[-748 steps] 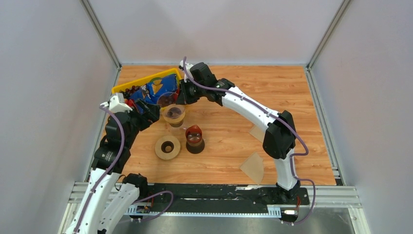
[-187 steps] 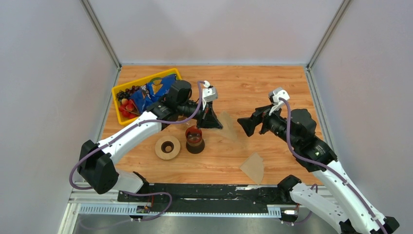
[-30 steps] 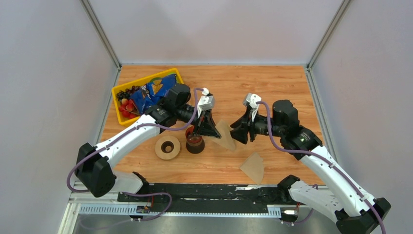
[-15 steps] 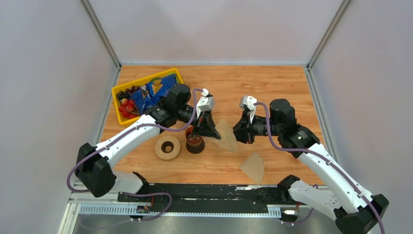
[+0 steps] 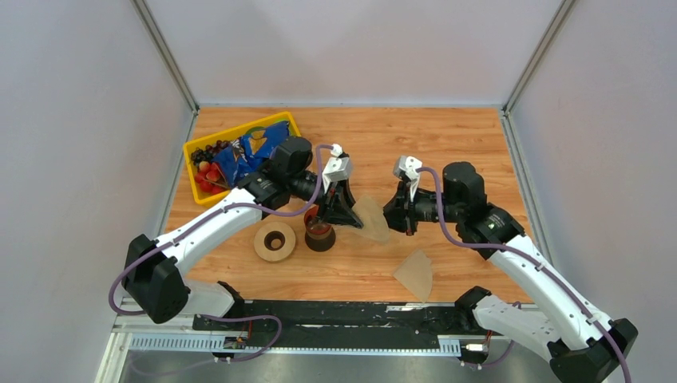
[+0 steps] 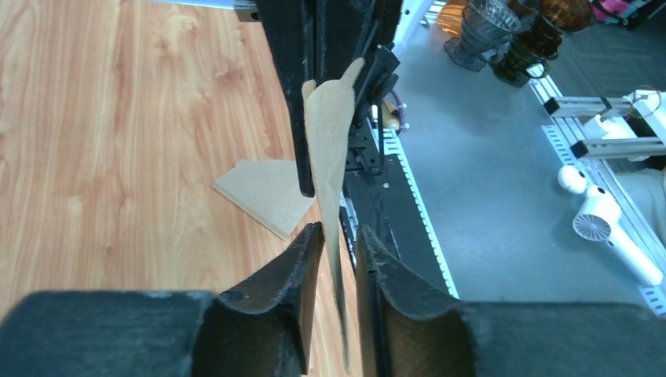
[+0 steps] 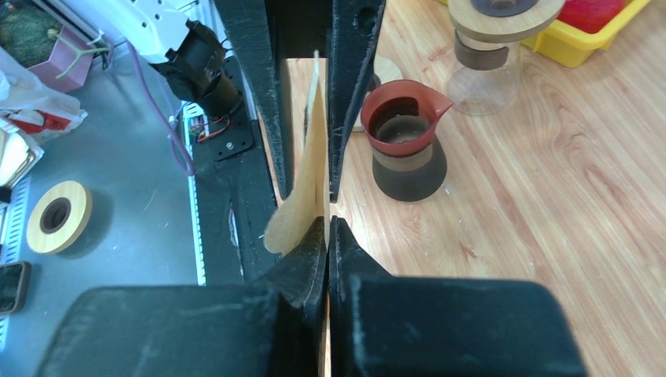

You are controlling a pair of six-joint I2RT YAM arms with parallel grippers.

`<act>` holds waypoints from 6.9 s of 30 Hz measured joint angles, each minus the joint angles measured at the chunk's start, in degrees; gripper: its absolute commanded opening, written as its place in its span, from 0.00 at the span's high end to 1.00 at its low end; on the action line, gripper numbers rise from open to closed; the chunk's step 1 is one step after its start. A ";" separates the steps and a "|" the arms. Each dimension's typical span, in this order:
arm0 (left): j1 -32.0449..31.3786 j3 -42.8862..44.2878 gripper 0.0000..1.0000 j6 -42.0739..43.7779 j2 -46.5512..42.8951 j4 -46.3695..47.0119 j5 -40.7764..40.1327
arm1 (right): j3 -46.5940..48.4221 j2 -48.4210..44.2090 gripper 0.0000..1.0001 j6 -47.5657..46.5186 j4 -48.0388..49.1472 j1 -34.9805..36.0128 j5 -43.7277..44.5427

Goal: Place the coffee filter in the dripper

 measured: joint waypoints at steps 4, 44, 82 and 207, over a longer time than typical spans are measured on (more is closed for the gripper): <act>0.00 0.00 0.33 -2.62 -0.35 1.84 -2.84 | 0.00 -1.55 1.00 1.03 0.09 0.00 3.30; -8.07 8.15 0.00 -29.90 2.01 0.17 -52.61 | 7.13 11.52 1.00 28.50 1.20 3.80 49.24; -14.34 10.49 0.00 -26.75 6.21 -2.21 -85.90 | 13.70 16.33 1.00 37.05 -8.85 3.72 49.00; 8.79 20.59 0.95 -28.02 -3.45 -26.32 -85.44 | -1.07 -13.40 0.00 15.87 3.19 1.77 54.90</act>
